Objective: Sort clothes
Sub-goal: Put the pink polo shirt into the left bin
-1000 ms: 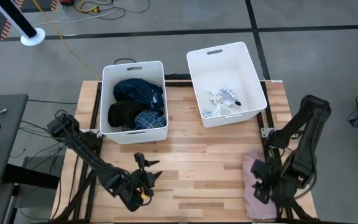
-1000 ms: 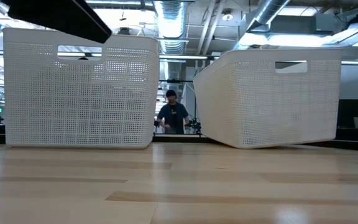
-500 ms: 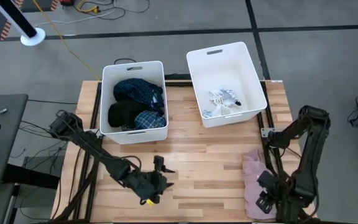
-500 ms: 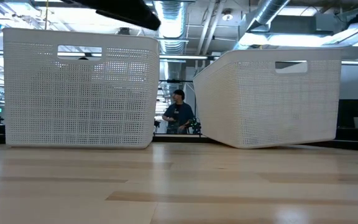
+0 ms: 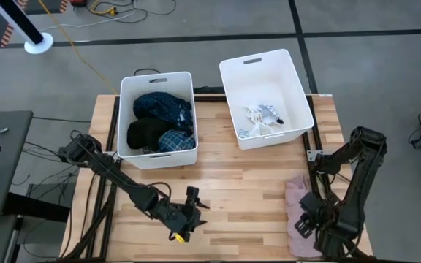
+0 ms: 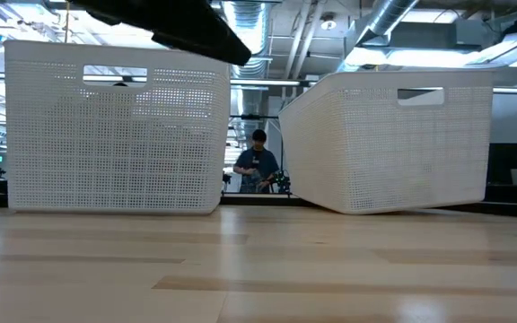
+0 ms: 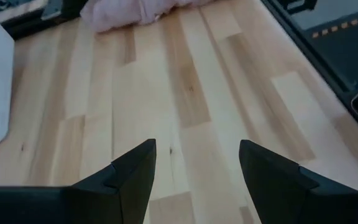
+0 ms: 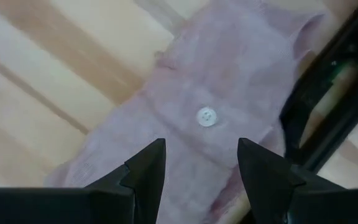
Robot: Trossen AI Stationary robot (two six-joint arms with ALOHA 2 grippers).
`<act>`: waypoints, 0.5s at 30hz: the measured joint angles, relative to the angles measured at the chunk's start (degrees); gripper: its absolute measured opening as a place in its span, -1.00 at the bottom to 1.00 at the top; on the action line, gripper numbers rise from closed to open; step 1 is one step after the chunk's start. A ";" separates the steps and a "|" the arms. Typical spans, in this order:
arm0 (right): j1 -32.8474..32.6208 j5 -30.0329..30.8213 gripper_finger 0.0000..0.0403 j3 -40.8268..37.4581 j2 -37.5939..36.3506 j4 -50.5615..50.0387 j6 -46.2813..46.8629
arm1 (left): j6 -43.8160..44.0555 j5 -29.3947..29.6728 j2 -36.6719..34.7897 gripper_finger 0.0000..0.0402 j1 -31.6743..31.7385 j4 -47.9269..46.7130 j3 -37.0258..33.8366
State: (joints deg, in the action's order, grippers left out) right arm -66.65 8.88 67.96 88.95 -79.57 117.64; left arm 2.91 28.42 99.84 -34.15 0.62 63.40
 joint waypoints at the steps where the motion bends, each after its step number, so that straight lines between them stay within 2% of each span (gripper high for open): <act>1: 0.11 0.00 0.07 0.00 0.00 -0.25 0.00 | 0.23 0.11 0.20 0.12 0.00 0.13 0.08; 7: 0.11 0.11 0.14 -1.70 -0.05 0.14 -0.02 | -0.03 0.06 1.20 0.12 -0.28 0.03 0.03; 15: 0.94 0.18 0.35 -8.27 -0.09 5.22 0.93 | -0.87 -0.06 1.51 0.12 0.40 0.26 0.04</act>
State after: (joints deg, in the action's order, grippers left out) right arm -65.71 9.07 59.70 88.86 -74.35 118.57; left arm 2.04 28.36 101.35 -33.75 0.88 63.44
